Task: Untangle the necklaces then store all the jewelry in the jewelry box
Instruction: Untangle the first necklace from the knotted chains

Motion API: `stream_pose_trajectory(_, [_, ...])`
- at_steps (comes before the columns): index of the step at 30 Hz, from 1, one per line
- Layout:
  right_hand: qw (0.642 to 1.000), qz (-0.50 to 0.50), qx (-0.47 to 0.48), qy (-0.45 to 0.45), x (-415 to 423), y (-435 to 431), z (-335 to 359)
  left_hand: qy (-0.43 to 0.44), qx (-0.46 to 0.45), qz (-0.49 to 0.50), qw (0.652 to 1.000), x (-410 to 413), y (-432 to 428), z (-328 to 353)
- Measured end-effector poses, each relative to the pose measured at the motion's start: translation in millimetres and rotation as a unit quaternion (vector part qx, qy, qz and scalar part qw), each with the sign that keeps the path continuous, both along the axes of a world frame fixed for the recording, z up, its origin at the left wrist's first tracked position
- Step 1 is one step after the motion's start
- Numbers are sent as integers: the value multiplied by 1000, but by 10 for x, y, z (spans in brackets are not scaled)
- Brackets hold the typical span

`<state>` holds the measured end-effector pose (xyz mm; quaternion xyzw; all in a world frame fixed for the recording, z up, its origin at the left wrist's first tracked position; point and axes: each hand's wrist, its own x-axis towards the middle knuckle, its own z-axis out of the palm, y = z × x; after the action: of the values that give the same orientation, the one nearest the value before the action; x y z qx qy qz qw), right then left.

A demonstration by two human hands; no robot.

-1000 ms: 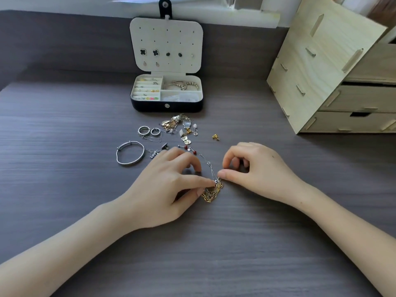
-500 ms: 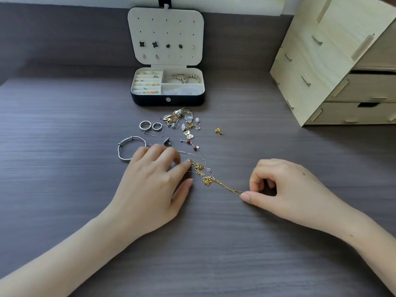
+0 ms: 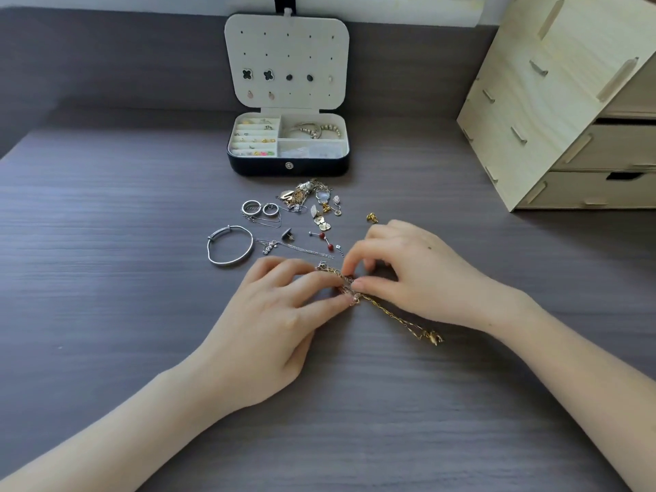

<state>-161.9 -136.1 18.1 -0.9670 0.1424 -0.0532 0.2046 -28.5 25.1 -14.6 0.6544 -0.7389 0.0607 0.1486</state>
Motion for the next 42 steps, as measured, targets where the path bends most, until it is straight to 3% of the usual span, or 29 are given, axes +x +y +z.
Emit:
stream_pose_trajectory(5, [999,2,-20,50,5,-41,44,2,24,15,1000,44,73,-11])
stream_pose_trajectory(11, [998,-38,-22,34,-122,-57,17,16,30,24,999,65,75,-33])
stream_pose_trajectory(19, [985,-130,72,-87,-60,-14,-38,39,18,19,999,80,69,-52])
stream_pose_trajectory(23, [971,-95,173,-132,-112,30,23,45,18,18,999,83,72,-55])
stream_pose_trajectory(29, [965,-13,223,-138,-197,51,-26,50,15,14,999,88,70,-50])
stream_pose_trajectory(35, [976,-45,151,-150,-147,-7,-103,48,5,-8,999,95,79,-39])
stream_pose_trajectory(42, [960,-94,223,-142,-100,-79,-112,62,-1,-13,998,96,85,-25])
